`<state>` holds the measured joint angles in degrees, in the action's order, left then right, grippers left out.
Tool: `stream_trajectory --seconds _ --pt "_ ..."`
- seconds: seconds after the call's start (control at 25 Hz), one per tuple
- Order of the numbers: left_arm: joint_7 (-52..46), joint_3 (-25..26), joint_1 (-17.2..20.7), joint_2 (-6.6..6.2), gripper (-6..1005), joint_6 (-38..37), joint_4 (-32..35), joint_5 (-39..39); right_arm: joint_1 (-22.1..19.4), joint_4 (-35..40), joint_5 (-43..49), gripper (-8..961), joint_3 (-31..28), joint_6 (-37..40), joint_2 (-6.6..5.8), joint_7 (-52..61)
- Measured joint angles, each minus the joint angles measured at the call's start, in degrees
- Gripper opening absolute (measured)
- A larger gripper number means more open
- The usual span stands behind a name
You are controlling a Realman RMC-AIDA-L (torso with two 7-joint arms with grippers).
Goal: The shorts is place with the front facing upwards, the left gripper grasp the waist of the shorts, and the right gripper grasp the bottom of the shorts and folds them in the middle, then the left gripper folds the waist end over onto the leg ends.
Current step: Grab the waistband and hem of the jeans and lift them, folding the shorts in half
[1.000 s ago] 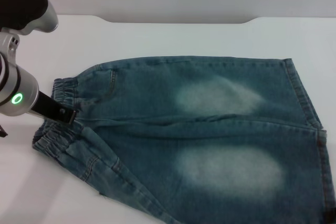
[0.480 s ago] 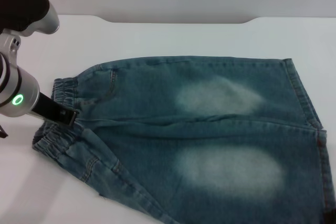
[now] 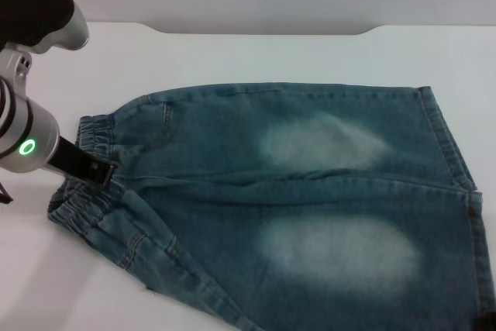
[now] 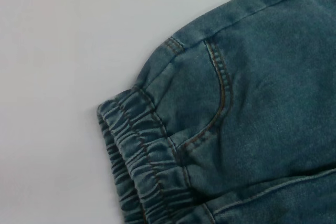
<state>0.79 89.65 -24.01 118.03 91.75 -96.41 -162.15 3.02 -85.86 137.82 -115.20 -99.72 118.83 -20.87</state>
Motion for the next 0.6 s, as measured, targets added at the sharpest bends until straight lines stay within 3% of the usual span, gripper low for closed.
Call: stream_trajectory --seconds 0.16,0.24,0.48,0.6 --pt "0.0 0.04 -0.06 0.0 42 -0.01 0.0 0.0 -0.41 -1.28 0.0 515 0.51 0.01 0.0 -0.99" --pt "0.0 0.11 -0.07 0.0 42 0.02 0.0 0.0 -0.4 -1.47 0.02 350 0.44 0.04 -0.03 -1.46" --pt "0.03 0.0 -0.08 0.0 42 0.07 0.08 -0.05 0.31 0.5 0.12 124 0.51 0.45 -0.16 -2.05" --pt "0.05 0.0 -0.08 -0.05 42 0.09 0.15 -0.08 0.42 0.97 0.14 90 0.72 0.46 -0.11 -2.49"
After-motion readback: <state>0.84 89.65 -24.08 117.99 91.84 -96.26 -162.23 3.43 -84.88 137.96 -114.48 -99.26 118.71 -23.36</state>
